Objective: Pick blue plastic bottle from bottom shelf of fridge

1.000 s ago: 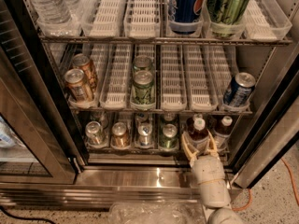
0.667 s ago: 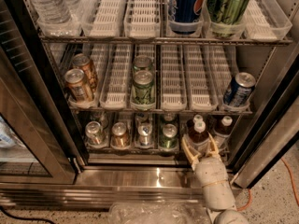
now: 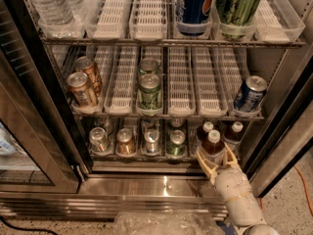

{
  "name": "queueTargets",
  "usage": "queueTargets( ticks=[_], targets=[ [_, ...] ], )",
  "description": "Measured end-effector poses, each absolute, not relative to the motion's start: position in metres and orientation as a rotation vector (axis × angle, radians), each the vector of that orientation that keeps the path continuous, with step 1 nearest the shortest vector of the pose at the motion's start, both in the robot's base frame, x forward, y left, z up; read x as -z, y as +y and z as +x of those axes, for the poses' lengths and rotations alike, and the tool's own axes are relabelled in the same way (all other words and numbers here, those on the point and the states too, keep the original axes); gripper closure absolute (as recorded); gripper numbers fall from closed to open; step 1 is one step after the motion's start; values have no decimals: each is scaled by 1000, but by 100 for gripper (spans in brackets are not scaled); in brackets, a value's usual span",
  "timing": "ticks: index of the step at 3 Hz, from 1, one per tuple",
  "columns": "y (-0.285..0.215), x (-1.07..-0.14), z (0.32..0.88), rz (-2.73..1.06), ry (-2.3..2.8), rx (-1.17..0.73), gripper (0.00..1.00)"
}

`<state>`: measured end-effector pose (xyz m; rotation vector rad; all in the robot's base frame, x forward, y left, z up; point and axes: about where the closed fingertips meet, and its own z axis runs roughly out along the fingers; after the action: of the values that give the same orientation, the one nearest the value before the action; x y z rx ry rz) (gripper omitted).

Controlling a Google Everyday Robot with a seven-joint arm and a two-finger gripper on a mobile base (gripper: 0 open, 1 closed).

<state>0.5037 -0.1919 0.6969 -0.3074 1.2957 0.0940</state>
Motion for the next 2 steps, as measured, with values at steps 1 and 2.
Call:
queueTargets(
  ticks=[1,2],
  targets=[
    [-202,-706,501,-365,1317,-167,100],
    [-203,-715,498,-425,1330,-279,100]
  ],
)
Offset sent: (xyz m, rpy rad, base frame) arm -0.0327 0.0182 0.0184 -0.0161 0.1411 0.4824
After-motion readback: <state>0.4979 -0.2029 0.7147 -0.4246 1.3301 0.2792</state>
